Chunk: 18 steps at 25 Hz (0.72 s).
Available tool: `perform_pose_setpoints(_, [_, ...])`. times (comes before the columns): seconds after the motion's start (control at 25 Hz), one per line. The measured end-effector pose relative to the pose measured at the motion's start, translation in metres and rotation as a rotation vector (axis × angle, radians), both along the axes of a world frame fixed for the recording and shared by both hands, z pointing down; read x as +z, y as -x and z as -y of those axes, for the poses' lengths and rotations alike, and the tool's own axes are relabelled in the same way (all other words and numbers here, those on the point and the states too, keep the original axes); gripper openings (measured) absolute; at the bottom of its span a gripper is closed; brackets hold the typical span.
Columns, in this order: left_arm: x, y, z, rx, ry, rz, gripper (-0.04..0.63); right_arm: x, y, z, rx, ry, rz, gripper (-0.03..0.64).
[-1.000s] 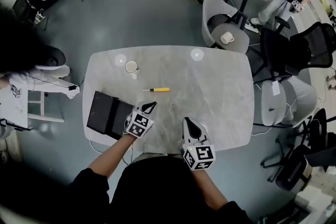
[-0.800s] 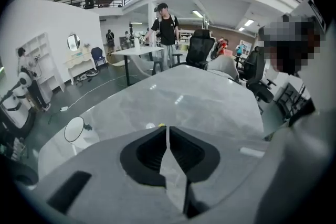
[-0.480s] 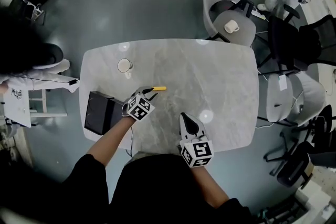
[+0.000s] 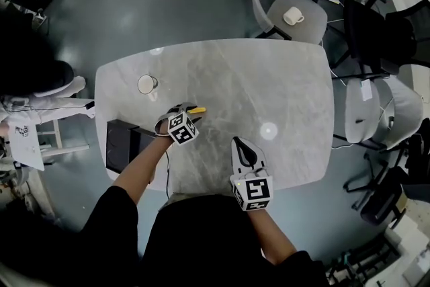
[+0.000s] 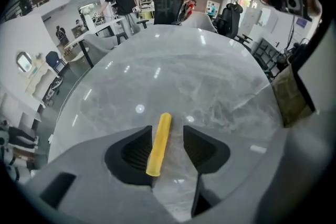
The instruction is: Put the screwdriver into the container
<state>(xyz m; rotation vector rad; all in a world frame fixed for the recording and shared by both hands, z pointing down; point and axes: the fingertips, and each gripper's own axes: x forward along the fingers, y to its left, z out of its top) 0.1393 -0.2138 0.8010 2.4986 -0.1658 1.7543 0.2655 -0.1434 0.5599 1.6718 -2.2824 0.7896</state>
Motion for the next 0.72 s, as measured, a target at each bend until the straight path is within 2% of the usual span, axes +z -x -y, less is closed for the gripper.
perform_pose_setpoints(0.12, [0.013, -0.003, 0.003, 0.034, 0.003, 0.028, 0.193, 0.005, -0.011, 0.003, 0.001, 0.002, -0.039, 0.011])
perform_pose_setpoints(0.28, [0.019, -0.009, 0.005, 0.103, 0.046, 0.050, 0.195, 0.018, -0.031, 0.007, 0.044, 0.020, -0.047, 0.011])
perform_pose_setpoints(0.48, [0.021, -0.011, 0.004, 0.140, 0.088, 0.067, 0.196, 0.028, -0.050, 0.013, 0.112, 0.029, -0.028, 0.011])
perform_pose_setpoints(0.72, [0.022, -0.012, 0.003, 0.166, 0.101, 0.068, 0.192, 0.030, -0.059, 0.008, 0.127, 0.036, -0.017, 0.011])
